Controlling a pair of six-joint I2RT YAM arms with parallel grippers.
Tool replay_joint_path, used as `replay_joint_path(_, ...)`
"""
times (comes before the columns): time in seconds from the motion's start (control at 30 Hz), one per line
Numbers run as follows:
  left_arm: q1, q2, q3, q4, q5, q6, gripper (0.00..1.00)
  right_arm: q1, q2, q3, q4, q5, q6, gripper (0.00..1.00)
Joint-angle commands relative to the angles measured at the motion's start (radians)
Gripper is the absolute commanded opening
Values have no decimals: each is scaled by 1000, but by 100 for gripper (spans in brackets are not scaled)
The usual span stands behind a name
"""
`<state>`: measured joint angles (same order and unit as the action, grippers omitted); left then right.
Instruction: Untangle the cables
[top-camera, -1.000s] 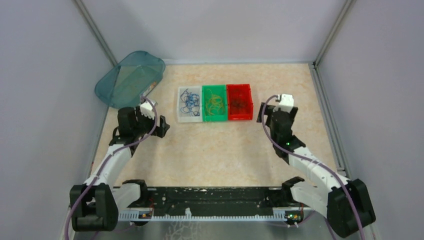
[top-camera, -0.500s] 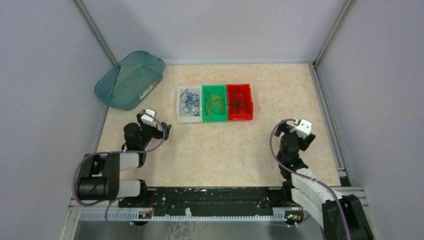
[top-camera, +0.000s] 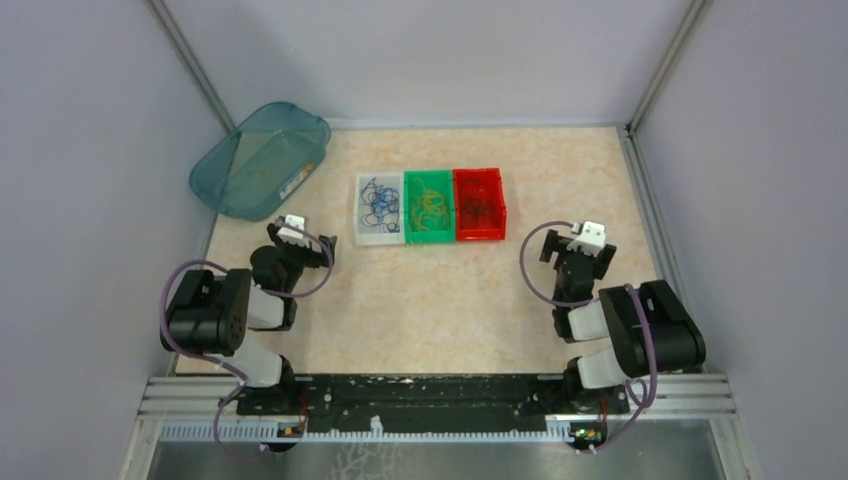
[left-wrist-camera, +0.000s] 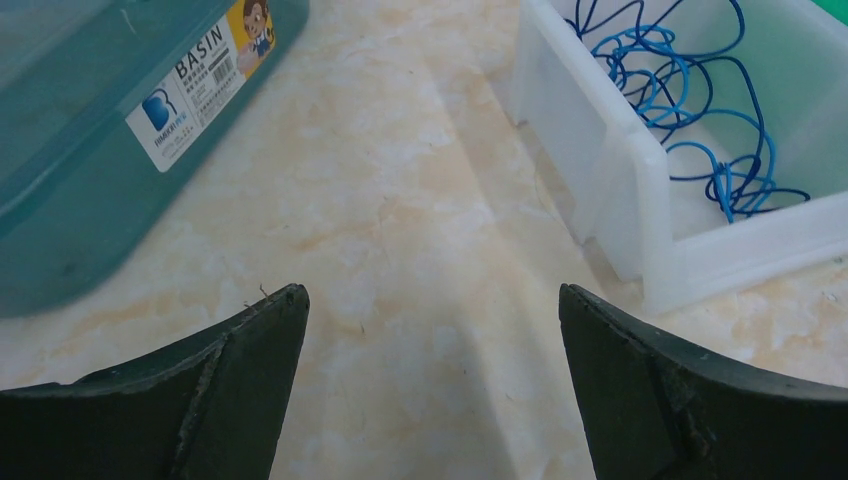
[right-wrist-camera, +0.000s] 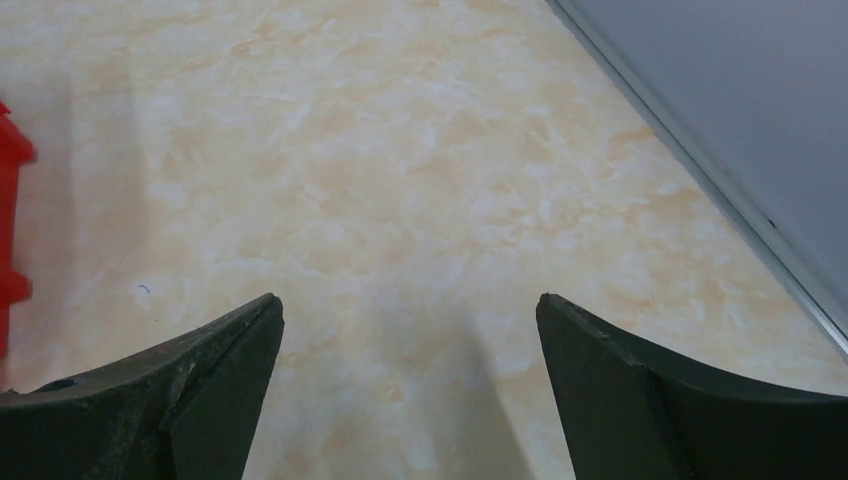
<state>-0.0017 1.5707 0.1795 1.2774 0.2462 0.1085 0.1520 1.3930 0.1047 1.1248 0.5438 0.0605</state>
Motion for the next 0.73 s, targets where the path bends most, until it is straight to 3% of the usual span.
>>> replay_joint_path(0.0, 5, -6, 80, -81, -9, -13, 100, -19, 60, 53, 154, -146, -64, 99)
replay_joint_path(0.13, 6, 3, 72, -52, -12, -11, 100, -72, 47, 81, 68, -203, -15, 99)
replay_joint_path(0.7, 5, 4, 75, -59, -15, -8, 100, -72, 55, 69, 112, -217, -31, 99)
